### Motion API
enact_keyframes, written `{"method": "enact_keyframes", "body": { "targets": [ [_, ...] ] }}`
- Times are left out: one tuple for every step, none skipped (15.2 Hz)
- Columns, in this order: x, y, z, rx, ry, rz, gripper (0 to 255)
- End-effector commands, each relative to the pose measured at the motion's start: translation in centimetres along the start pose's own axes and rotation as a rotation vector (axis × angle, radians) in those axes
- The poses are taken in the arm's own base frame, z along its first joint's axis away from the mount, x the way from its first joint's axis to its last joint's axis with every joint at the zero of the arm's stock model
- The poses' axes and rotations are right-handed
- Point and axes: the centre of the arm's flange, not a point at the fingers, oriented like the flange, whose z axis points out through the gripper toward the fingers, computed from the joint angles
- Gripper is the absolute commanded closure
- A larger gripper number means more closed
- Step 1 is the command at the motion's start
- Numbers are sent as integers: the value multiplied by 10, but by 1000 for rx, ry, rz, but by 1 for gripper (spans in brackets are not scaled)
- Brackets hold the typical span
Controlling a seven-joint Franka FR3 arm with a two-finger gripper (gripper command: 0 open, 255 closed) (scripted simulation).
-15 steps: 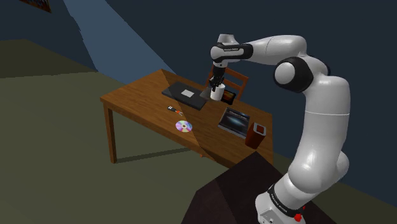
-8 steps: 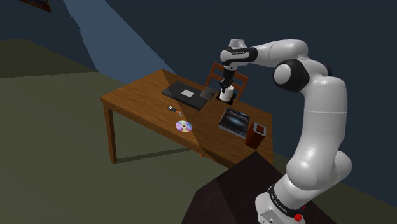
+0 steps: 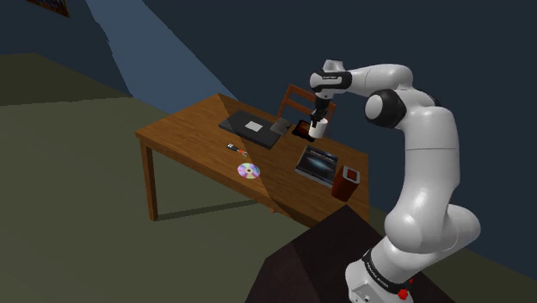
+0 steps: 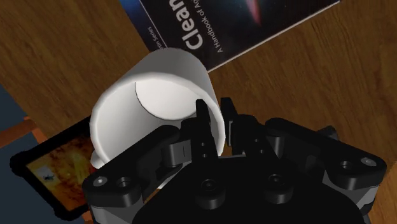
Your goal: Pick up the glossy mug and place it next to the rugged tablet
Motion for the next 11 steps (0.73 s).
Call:
{"method": "enact_keyframes", "body": {
  "targets": [
    [-8, 28, 4, 0, 1, -1, 255],
    [-10, 41, 7, 0, 1, -1, 255],
    [-13, 53, 10, 0, 1, -1, 255],
    [-15, 66, 14, 0, 1, -1, 255],
    [-17, 78, 17, 0, 1, -1, 255],
    [-20, 91, 20, 0, 1, -1, 255],
    [-22, 104, 24, 0, 1, -1, 255],
    [-25, 116, 27, 0, 1, -1, 255],
    [-27, 129, 30, 0, 1, -1, 255],
    [-29, 137, 33, 0, 1, -1, 255],
    [-28, 137, 38, 0, 1, -1, 255]
  ]
}}
